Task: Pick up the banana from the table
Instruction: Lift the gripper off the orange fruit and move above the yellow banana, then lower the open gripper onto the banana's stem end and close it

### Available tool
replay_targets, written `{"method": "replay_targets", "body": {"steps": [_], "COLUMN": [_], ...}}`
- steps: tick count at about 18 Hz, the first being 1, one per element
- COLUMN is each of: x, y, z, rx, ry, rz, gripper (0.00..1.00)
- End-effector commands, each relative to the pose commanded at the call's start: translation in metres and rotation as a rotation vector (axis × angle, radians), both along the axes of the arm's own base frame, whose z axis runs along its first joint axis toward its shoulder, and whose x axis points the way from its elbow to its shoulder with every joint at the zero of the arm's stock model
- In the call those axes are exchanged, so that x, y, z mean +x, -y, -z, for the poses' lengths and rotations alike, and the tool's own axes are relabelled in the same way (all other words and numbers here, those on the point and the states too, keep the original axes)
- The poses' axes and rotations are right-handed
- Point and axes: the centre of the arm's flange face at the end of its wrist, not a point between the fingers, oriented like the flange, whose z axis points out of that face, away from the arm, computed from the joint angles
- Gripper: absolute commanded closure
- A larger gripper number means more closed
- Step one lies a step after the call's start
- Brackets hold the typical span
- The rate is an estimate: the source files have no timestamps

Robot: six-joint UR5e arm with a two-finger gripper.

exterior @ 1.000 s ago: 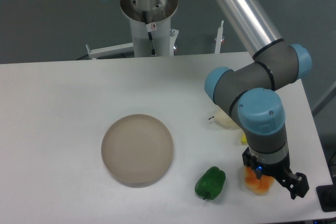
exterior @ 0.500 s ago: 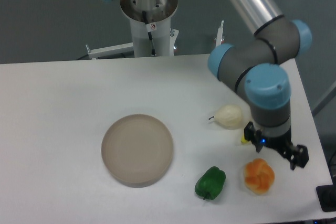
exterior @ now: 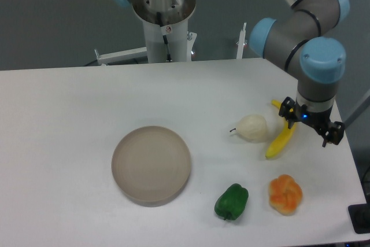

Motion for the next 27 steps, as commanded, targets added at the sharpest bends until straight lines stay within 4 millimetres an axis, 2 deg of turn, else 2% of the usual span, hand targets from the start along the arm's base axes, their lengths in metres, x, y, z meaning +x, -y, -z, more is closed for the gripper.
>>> {"method": "replay_targets", "body": {"steps": [5,10,11,14,23,27], "x": [-0.019,-0.021,-0.024,-0.011,0.005,0.009], "y": [0.036,0.068,0.073,0.079,0.072,0.073], "z": [0.023,0.059,0.057,0.082,0.115,0.123], "rx": [0.071,0.05,0.06,0.067,0.073,0.065], "ry": [0.094,0.15,0.136,0.124,0.132,0.143], "rz": [-0.077,-0.125,-0.135,-0.136,-0.199,-0.2], "gripper": [0.0,0.0,0.0,0.0,0.0,0.0]}}
